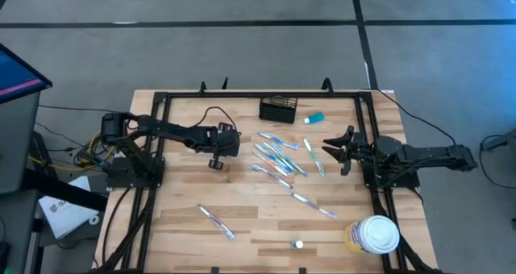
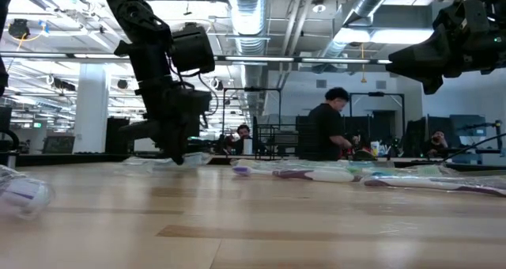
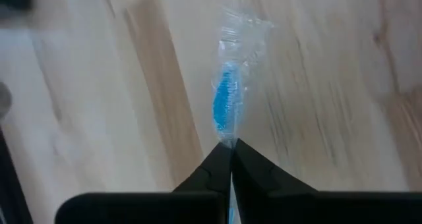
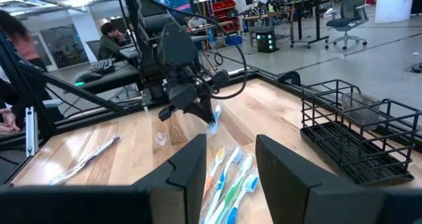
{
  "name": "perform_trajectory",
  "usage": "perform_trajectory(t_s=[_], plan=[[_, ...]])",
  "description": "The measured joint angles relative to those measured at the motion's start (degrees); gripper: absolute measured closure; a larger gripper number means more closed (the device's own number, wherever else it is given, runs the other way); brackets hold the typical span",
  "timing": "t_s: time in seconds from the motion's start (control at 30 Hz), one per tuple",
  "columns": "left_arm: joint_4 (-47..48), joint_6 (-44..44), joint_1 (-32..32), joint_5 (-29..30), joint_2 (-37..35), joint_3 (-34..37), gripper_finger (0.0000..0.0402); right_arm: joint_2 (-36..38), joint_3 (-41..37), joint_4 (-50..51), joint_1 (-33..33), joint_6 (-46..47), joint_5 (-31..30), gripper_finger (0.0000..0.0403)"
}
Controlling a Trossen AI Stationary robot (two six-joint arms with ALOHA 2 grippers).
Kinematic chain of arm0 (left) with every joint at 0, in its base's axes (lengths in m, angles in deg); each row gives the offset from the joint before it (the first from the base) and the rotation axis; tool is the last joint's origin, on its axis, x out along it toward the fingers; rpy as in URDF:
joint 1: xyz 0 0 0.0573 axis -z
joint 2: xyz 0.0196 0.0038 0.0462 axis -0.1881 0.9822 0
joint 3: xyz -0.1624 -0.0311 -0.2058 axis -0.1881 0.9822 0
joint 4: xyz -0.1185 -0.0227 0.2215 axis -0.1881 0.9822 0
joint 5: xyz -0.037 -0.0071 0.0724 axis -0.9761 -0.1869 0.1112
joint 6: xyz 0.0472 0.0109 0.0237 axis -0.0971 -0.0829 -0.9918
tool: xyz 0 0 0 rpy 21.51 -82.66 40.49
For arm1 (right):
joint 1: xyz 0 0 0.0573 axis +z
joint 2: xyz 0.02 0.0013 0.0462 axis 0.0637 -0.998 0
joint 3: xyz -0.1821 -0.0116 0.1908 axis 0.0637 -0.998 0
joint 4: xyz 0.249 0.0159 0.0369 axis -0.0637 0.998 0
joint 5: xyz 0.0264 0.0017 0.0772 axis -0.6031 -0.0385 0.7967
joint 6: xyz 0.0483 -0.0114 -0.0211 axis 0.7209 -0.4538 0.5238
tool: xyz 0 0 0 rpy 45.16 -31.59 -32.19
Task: Pick & Place toothbrushing station
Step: Put the blue toothbrush into the mesh organizer
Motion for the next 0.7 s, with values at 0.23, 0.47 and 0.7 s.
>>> perform_trajectory(t_s=[0.23,0.47,0.7], plan=[[-4.0,2.9,0.0,-0.6,-8.0,0.0,0.0401,0.0,0.0,0.2,0.0,0.0,0.0,0.028],[-18.9,5.9,-2.1,-11.6,-18.0,-0.1,0.0401,0.0,0.0,-0.1,0.0,0.0,0.0,0.028],[-31.8,10.5,-6.9,-20.2,-20.8,0.0,0.0401,0.0,0.0,-1.1,-0.1,0.0,-0.5,0.028]])
